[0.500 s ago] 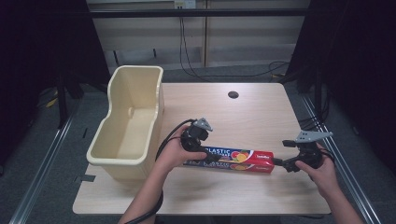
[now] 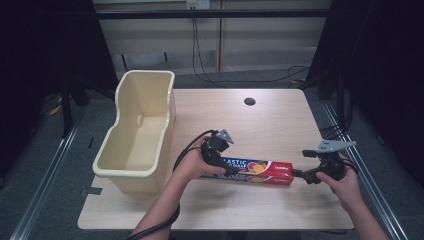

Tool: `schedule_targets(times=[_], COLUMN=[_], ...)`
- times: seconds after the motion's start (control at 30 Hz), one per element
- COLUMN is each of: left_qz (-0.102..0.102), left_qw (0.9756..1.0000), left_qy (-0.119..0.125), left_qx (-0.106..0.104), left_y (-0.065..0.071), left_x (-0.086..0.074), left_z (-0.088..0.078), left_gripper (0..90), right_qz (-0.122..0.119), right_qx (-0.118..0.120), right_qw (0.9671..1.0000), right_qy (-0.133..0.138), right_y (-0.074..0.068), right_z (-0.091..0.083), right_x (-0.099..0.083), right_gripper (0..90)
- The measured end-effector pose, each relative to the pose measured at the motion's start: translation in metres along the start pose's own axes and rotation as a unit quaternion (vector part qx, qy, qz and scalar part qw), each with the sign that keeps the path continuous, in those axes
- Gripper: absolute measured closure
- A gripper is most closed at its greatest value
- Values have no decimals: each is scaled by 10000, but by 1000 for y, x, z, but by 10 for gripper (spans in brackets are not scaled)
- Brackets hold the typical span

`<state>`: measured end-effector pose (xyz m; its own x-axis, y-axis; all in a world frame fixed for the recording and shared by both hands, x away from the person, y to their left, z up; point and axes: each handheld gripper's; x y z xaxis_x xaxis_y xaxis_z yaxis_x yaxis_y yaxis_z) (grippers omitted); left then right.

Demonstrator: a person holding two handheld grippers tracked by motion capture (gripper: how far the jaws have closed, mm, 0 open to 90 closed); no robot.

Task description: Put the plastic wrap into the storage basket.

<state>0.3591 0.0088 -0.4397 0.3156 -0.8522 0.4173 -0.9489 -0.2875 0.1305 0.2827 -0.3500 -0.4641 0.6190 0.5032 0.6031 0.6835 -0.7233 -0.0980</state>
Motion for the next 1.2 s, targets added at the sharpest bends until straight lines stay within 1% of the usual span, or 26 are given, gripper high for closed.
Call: schedule_targets(times=[0.07, 0.17, 0.23, 0.27, 0.33, 0.43, 0.47, 0.5, 0.53, 0.6, 0.63, 0.67, 0.7, 0.73, 0.77, 0.8, 0.87, 0.9, 0.93, 0.97, 1.0, 1.03, 1.1, 1.13, 1.17, 1.2], left_qz=[33, 116, 146, 130, 110, 206, 164, 297, 155, 319, 226, 386, 263, 352, 264, 323, 330, 279, 307, 350, 260, 260, 214, 286, 226, 54], left_qw=[10000, 9999, 9998, 9998, 9997, 9993, 9994, 9987, 9995, 9986, 9990, 9979, 9984, 9978, 9981, 9977, 9980, 9982, 9980, 9977, 9977, 9977, 9970, 9965, 9966, 9973], left_qy=[-83, -79, -159, -144, -192, -301, -295, -413, -287, -414, -393, -523, -488, -544, -530, -574, -526, -496, -512, -537, -593, -593, -721, -757, -771, -718], left_qx=[10, 12, 42, 86, 67, 61, 62, 56, 14, 22, -2, 67, 105, 137, 152, 179, 154, 173, 207, 221, 194, 194, 208, 200, 194, 131], left_y=[0, 1, 1, 1, 2, 2, 3, 1, 4, 3, 4, 2, 4, 2, 2, 1, 0, 1, 2, 2, 3, 3, 4, 4, 4, 4], left_x=[1, 1, 1, 1, 1, 1, 1, 1, 1, 1, 1, 1, 1, 1, 1, 1, 1, 0, 0, 0, 0, 0, 1, 1, 0, -3], left_z=[4, 9, 11, 13, 16, 19, 21, 21, 23, 24, 25, 26, 27, 26, 26, 25, 26, 26, 26, 26, 25, 25, 23, 22, 21, 18], left_gripper=[33, 35, 36, 39, 42, 50, 52, 52, 52, 64, 71, 76, 88, 103, 122, 140, 155, 156, 161, 168, 177, 188, 206, 235, 299, 326], right_qz=[-5, 6, 14, 20, 12, 9, 9, 15, 15, 13, 14, 16, 7, 14, 17, 31, 39, 62, 66, 76, 83, 83, 89, 80, 87, 92], right_qx=[-1, 1, 7, 1, 6, 9, 0, 9, 12, 8, 6, 1, -14, -10, -16, -26, -10, -6, -5, 2, -4, -4, -26, -11, -13, -20], right_qw=[10000, 10000, 10000, 10000, 10000, 10000, 10000, 10000, 10000, 10000, 10000, 10000, 10000, 10000, 10000, 10000, 10000, 10000, 9999, 9999, 9999, 9999, 9999, 9999, 9999, 9999], right_qy=[3, 8, 11, 14, 9, 17, 22, 24, 27, 28, 25, 27, 42, 38, 40, 51, 59, 70, 84, 94, 95, 95, 95, 84, 98, 107], right_y=[0, 0, 1, 1, 1, 0, 0, 0, 0, 0, 0, 0, 0, 0, 0, 0, 1, 1, 1, 1, 2, 2, 2, 2, 2, 1], right_z=[0, 0, 0, 0, 0, -1, -1, -1, -1, -1, -1, -1, -1, -1, -1, -2, -3, -3, -3, -3, -3, -3, -3, -3, -4, -4], right_x=[0, 0, 0, 0, 0, 0, 0, 0, 0, 0, 0, 0, 0, 0, 0, 0, -1, -1, -1, -1, -1, -1, -1, -1, -1, -1], right_gripper=[46, 47, 47, 47, 47, 47, 47, 47, 47, 47, 48, 47, 48, 48, 48, 48, 48, 48, 48, 48, 48, 48, 48, 48, 48, 48])
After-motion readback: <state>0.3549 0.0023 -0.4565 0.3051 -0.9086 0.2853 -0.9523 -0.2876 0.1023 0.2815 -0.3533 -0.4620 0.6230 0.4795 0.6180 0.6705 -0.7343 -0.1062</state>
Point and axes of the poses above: each handheld gripper's, and its own axes: z roughly forward along the jaws, x roughly out of its top, y roughly to its right, and after that the axes turned 15 degrees about -y, right-handed
